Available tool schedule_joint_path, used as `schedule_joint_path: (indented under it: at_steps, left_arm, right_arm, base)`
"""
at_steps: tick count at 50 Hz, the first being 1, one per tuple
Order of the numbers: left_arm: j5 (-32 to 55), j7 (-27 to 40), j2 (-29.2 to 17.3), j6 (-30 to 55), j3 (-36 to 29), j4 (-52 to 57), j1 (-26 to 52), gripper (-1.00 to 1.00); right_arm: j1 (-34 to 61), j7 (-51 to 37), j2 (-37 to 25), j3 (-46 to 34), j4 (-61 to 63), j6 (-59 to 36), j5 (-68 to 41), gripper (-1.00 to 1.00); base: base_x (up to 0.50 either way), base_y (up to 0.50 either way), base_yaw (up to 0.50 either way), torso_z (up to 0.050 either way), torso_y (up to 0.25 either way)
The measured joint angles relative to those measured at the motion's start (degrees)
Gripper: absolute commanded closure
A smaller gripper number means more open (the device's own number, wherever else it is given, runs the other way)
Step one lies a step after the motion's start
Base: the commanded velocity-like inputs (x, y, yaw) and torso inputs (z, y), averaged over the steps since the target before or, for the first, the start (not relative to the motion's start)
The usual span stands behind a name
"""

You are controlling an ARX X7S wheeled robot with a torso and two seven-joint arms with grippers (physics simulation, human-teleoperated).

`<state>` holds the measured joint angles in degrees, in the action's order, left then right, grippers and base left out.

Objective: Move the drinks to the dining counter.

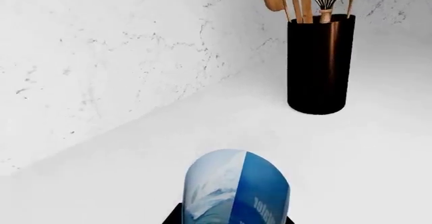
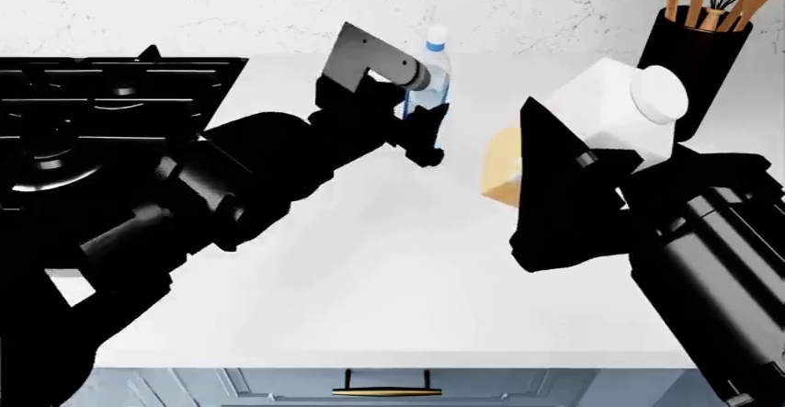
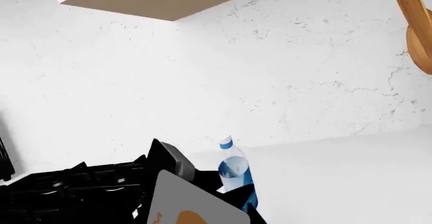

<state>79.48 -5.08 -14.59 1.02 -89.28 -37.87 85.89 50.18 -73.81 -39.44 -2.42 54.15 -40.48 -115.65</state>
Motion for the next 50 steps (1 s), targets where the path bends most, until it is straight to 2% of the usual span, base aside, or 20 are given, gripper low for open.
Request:
schedule_joint_path:
  at_steps: [6, 13, 25, 31, 39, 50]
  left_arm:
    - [-0.77, 12.75, -10.99, 0.10, 0.71, 18.88, 3.65, 1.00]
    - [-0.48, 24.23, -23.02, 0.80, 1.60, 37.64, 6.51, 1.00]
    - [2.76, 40.38, -42.45, 3.30, 4.28, 66.34, 11.66, 1.00]
    - [5.32, 45.72, -51.15, 5.69, 6.53, 77.44, 15.55, 1.00]
    - [6.88, 49.97, -58.46, 7.54, 7.87, 86.79, 17.65, 1.00]
    - [6.88, 52.51, -62.36, 8.38, 8.18, 92.98, 17.59, 1.00]
  right_arm:
    - [3.24, -3.65, 0.86, -2.22, 1.91, 1.23, -2.30, 1.00]
    - [6.50, -8.60, 2.50, -3.89, 3.89, 0.98, -5.09, 1.00]
    - [10.49, -14.01, 6.99, -1.90, 5.36, -4.64, -7.53, 1.00]
    - [12.62, -15.08, 8.10, -0.46, 5.64, -7.18, -8.27, 1.00]
    - [14.04, -15.30, 9.37, -1.01, 5.51, -9.36, -7.01, 1.00]
    - [16.50, -13.53, 11.77, -4.19, 3.71, -12.87, -2.80, 1.00]
  base:
    - [0.00, 0.00, 0.00, 0.000, 0.000]
    - [0.00, 0.00, 0.00, 0.000, 0.001]
    - [0.00, 0.00, 0.00, 0.001, 0.001]
    - [0.00, 0.00, 0.00, 0.000, 0.000]
    - [0.00, 0.00, 0.00, 0.000, 0.001]
    - [0.23, 0.01, 0.00, 0.001, 0.001]
